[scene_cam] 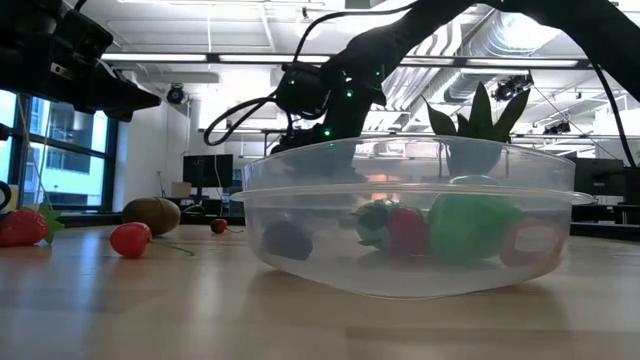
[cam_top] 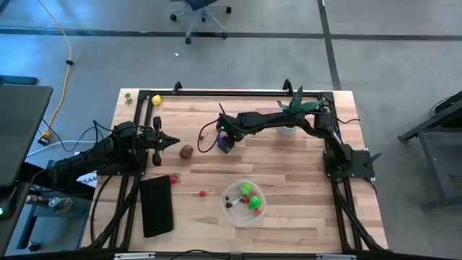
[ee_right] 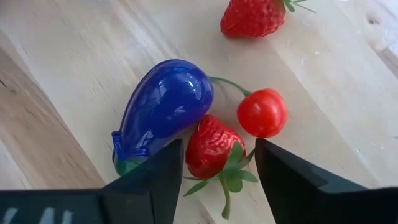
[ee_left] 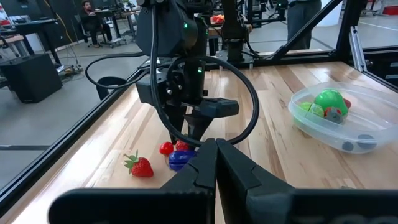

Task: Pick and placing Produce into tupperware
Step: Put the red strawberry into the transparent container

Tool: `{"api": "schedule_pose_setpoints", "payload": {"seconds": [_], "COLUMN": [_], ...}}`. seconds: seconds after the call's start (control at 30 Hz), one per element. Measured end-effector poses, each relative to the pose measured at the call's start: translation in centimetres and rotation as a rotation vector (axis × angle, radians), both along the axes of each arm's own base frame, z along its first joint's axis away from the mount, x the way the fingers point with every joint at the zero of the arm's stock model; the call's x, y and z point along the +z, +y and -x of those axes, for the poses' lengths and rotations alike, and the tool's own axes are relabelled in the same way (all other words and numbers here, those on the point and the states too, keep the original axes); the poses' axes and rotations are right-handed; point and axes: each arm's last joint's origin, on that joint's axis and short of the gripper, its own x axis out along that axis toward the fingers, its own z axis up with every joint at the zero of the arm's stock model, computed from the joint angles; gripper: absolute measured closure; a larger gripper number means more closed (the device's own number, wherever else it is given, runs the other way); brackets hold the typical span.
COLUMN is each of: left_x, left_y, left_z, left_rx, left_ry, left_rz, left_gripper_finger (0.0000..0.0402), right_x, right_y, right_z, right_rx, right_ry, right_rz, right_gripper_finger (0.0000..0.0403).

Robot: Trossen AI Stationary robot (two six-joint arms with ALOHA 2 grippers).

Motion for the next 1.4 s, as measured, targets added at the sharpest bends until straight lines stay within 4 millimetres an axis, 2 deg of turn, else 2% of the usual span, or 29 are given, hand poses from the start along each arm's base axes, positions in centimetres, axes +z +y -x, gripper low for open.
{"api": "schedule_pose_setpoints", "payload": {"seconds": [0.5,0.8,0.97,1.2,1.4], "left_x": [0.0,0.0,0.0,0.0,0.0], "left_y": [0.0,0.0,0.0,0.0,0.0], "left_z": [0.0,0.0,0.0,0.0,0.0], "left_rx": [0.0,0.0,0.0,0.0,0.0], "left_ry": [0.0,0.0,0.0,0.0,0.0], "left_rz": [0.0,0.0,0.0,0.0,0.0], "left_gripper_finger": [0.0401,0.0401,0.0401,0.0401,0.0401], "right_x": [0.0,0.0,0.4,3.3,6.8], "right_y": [0.1,0.2,1.1,3.3,7.1], "right_z": [0.0,0.0,0.0,-0.7,-1.0], "right_rx": [0.005,0.011,0.039,0.098,0.197], "right_ry": [0.0,0.003,0.038,0.099,0.15], "right_rz": [0.0,-0.012,-0.015,0.075,0.177], "right_gripper_finger": [0.0262,0.027,0.027,0.027,0.027]}}
